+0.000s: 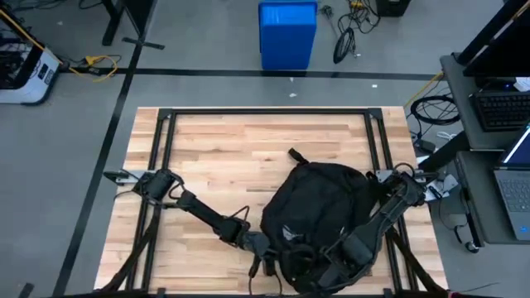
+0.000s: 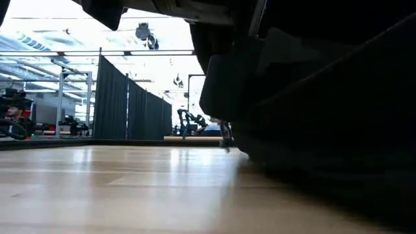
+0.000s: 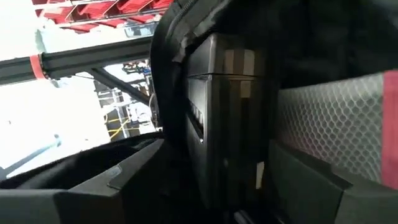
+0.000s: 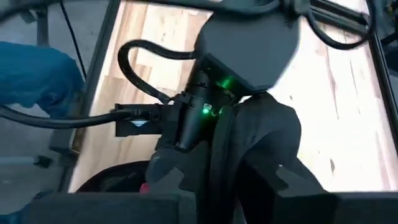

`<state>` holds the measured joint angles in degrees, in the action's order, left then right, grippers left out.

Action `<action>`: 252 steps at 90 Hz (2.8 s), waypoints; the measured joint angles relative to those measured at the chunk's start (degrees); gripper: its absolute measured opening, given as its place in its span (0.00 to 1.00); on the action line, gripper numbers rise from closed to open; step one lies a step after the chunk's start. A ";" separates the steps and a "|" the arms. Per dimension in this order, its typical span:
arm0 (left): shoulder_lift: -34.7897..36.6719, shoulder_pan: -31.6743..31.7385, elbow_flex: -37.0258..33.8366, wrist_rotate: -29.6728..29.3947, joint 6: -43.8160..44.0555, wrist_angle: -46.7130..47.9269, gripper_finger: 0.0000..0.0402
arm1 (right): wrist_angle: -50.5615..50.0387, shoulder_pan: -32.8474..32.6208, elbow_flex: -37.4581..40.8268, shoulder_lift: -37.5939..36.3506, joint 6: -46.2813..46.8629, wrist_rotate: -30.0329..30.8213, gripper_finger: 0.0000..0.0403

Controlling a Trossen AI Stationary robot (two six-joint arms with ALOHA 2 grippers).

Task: Unpack backpack
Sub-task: Remove the black medicine organizer from the black backpack

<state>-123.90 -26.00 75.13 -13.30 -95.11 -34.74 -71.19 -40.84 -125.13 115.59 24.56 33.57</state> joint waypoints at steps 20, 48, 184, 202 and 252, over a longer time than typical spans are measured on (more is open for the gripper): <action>0.11 0.00 0.00 0.51 2.19 0.02 0.66 | -5.82 0.67 -6.89 0.01 5.01 -1.28 0.14; 0.11 -0.17 0.00 0.87 2.02 -1.07 0.66 | -14.44 1.66 -7.60 -0.59 8.24 -6.24 0.14; 0.09 -1.93 -0.02 -3.17 6.27 0.81 0.59 | -8.53 -9.41 -5.89 -1.81 16.15 -18.95 0.56; 0.09 -2.64 -0.04 -4.51 6.27 0.72 0.59 | -5.48 -14.51 0.92 -1.81 22.97 -12.63 0.51; 0.00 -3.37 -0.09 -11.43 6.34 0.55 0.59 | -4.95 -13.53 21.36 -1.64 41.26 -23.13 0.02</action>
<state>-123.90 -29.36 75.05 -24.73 -88.77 -34.19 -76.14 -54.37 -103.77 113.95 65.82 10.43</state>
